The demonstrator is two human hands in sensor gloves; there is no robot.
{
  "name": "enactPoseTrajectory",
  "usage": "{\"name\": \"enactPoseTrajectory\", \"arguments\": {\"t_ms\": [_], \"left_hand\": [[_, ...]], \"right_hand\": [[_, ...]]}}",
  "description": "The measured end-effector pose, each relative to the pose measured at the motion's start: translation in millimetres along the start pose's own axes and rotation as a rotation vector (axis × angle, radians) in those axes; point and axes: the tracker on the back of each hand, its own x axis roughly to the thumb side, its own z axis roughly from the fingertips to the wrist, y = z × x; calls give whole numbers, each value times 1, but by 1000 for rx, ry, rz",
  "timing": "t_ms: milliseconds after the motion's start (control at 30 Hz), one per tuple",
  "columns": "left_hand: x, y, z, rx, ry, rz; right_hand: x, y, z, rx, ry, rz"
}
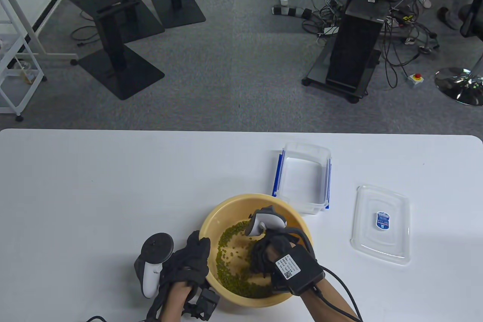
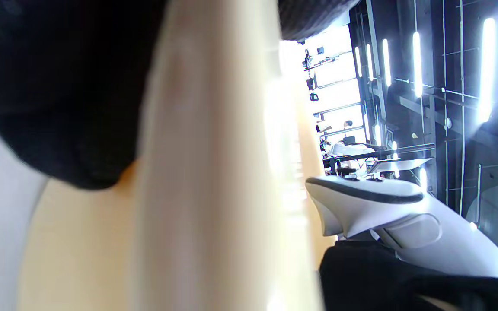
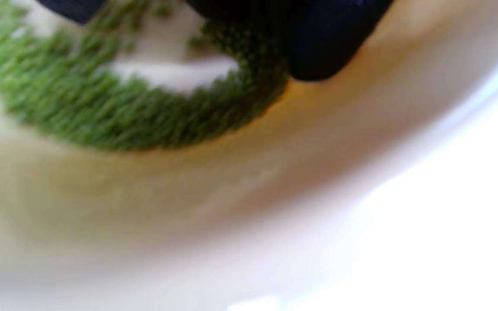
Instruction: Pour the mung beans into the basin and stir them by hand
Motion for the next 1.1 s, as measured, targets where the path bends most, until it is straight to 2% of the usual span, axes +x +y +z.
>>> {"name": "enactPoseTrajectory", "arguments": {"t_ms": [100, 200, 367, 400, 433, 500, 633, 667, 800, 867, 967, 1033, 1067, 1100], "left_hand": [[-1, 0, 0, 6, -2, 1], [-1, 0, 0, 0, 1, 13], [-1, -1, 0, -5, 4, 8], [-1, -1, 0, -9, 3, 12], [-1, -1, 0, -9, 7, 14], [-1, -1, 0, -10, 5, 19], [-1, -1, 0, -15, 8, 28], [-1, -1, 0, -13, 9, 29], [-1, -1, 0, -11, 10, 29], [-1, -1, 0, -8, 9, 31], [-1, -1, 0, -2, 10, 27], [-2, -1, 0, 2, 7, 27], [-2, -1, 0, 3, 9, 30], [-1, -1, 0, 2, 9, 31]], "right_hand": [[27, 10, 1, 120, -184, -47], [49, 6, 1, 181, -213, -121], [62, -34, -10, 68, -268, -132], [61, -41, -11, 4, -285, -151], [57, -50, -13, -64, -268, -188], [47, -60, -12, -129, -230, -224], [20, -67, -10, -278, -58, -194], [11, -64, -11, -269, -6, -175], [-11, -43, -7, -134, 55, -95], [-17, -34, 1, -61, -42, -103], [-23, -33, 23, -113, -280, -193], [-28, -35, 36, -183, -358, -223], [-35, -38, 51, -317, -419, -263], [-37, -39, 58, -375, -438, -286]]}}
